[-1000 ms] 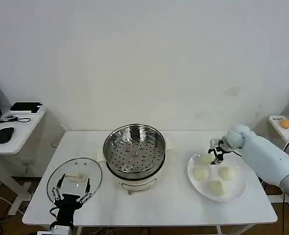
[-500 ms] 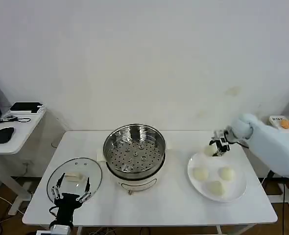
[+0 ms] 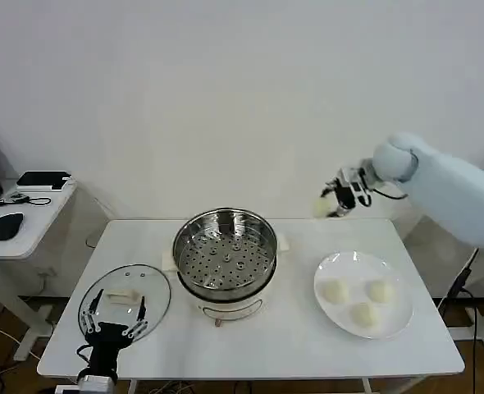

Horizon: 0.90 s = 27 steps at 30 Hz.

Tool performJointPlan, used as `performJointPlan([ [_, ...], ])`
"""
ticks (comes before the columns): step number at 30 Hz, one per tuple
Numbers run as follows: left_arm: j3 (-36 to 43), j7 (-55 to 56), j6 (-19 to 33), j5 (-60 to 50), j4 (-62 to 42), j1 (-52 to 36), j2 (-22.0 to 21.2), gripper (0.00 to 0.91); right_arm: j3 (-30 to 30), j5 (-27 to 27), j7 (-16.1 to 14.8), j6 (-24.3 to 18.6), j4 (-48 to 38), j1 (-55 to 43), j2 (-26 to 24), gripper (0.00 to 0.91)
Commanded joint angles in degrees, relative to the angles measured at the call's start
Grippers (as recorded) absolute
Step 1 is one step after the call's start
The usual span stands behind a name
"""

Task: Take steamed baozi put them in steamer then cover it.

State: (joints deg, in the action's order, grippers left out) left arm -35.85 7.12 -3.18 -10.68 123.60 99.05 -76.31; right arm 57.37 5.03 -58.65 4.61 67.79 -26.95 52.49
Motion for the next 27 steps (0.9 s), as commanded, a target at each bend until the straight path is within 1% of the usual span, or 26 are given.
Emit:
performJointPlan([
  [1,-1.7,-0.1,-0.1,0.7,0.1,0.2,0.6,0.907,5.9,5.6,0.3,-0.3,-1.0,-7.3,15.5,0.645],
  [5,-2.7,-0.1,-0.1,1.1,0.2,0.3,0.9,0.907,7.3,5.2,1.5,-0.8,-4.1,-5.4,21.5,0.635],
  [7,-3.1,-0.1,-0.1,1.2,0.4,0.4,0.9,0.907,7.5,4.2,1.6,-1.1,-5.0,-4.5,22.6,0.635],
  [9,-3.6,-0.1,-0.1,1.4,0.4,0.7,1.0,0.907,8.3,3.3,1.5,-2.5,-6.3,-3.2,24.3,0.635],
  [11,-3.9,-0.1,-0.1,1.5,0.2,0.9,1.1,0.907,8.8,1.7,1.3,-4.4,-7.3,-2.5,25.1,0.635],
  [12,-4.0,-0.1,-0.1,1.5,0.2,1.0,1.1,0.907,8.9,-0.7,1.1,-6.4,-8.3,-1.9,25.6,0.635],
  [13,-4.0,-0.1,0.0,1.5,0.2,1.0,1.1,0.907,8.9,-1.3,1.0,-6.7,-8.6,-1.7,25.7,0.635],
  [14,-4.0,-0.1,0.0,1.5,0.2,1.1,1.1,0.907,9.2,-3.0,1.2,-9.2,-10.0,-0.9,26.2,0.635],
  [16,-4.1,0.0,0.0,1.5,0.3,1.1,1.0,0.907,9.3,-5.8,1.3,-12.0,-11.5,0.1,26.7,0.635],
  [21,-4.1,0.0,0.1,1.4,0.0,1.3,0.5,0.907,8.8,-7.6,1.8,-15.2,-12.0,2.6,26.8,0.635],
  [25,-4.1,0.0,0.3,1.2,-0.2,1.3,0.2,0.907,8.7,-9.5,4.2,-18.5,-13.0,4.3,27.2,0.635],
  [27,-4.2,0.0,0.3,1.2,-0.1,1.3,0.0,0.907,8.5,-10.3,4.4,-19.4,-13.6,4.7,27.4,0.635],
])
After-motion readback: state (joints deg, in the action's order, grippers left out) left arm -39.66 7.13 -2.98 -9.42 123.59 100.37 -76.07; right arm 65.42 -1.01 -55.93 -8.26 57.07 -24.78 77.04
